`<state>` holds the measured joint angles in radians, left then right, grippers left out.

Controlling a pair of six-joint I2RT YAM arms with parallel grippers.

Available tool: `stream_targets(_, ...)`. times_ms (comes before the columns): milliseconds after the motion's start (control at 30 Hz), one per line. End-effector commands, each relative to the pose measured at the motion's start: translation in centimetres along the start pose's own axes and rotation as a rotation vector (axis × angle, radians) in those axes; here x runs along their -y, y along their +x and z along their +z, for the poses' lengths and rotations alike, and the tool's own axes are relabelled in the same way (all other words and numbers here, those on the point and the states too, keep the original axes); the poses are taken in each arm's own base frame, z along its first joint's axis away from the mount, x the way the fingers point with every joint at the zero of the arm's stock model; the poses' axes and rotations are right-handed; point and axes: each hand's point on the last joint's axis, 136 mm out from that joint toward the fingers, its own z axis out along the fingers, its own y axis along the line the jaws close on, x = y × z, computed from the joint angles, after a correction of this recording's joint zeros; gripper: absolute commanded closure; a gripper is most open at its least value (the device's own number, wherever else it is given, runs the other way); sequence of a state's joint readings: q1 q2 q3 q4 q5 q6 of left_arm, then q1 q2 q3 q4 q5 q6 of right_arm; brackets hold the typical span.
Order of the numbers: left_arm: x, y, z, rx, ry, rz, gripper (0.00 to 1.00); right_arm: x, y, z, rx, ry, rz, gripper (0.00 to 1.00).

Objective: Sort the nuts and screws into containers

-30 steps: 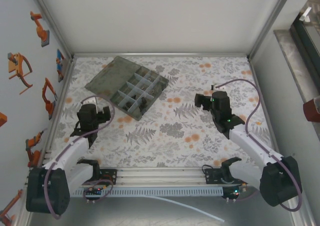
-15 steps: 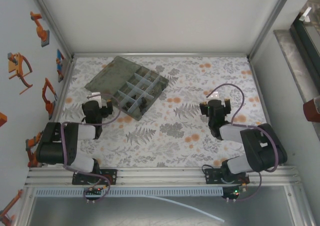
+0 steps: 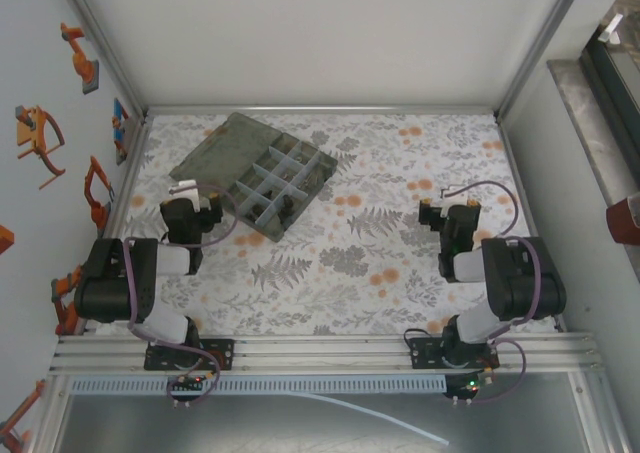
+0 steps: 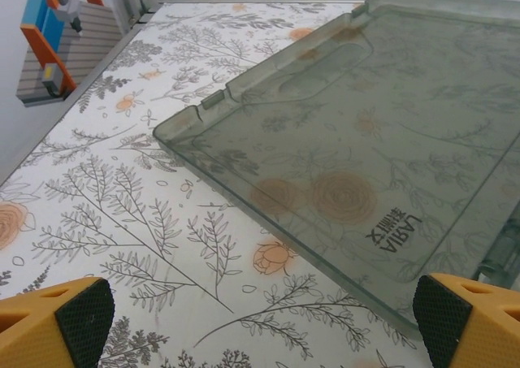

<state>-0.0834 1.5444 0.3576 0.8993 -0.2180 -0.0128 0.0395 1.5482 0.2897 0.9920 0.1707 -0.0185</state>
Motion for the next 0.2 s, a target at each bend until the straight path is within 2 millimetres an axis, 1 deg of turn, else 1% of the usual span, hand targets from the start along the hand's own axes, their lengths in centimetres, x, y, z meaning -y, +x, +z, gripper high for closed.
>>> stream_targets(0, -0.49, -0.94, 0.36, 0.018, -0.027, -0.024, 0.03, -0.46, -1.68, 0.41, 0.045, -0.037, 0.033, 0.01)
stream_targets(167, -0.86, -0.97, 0.16, 0.029, -0.048, -0.032, 0.03, -0.32, -1.59, 0.21, 0.049, -0.031, 0.033, 0.01)
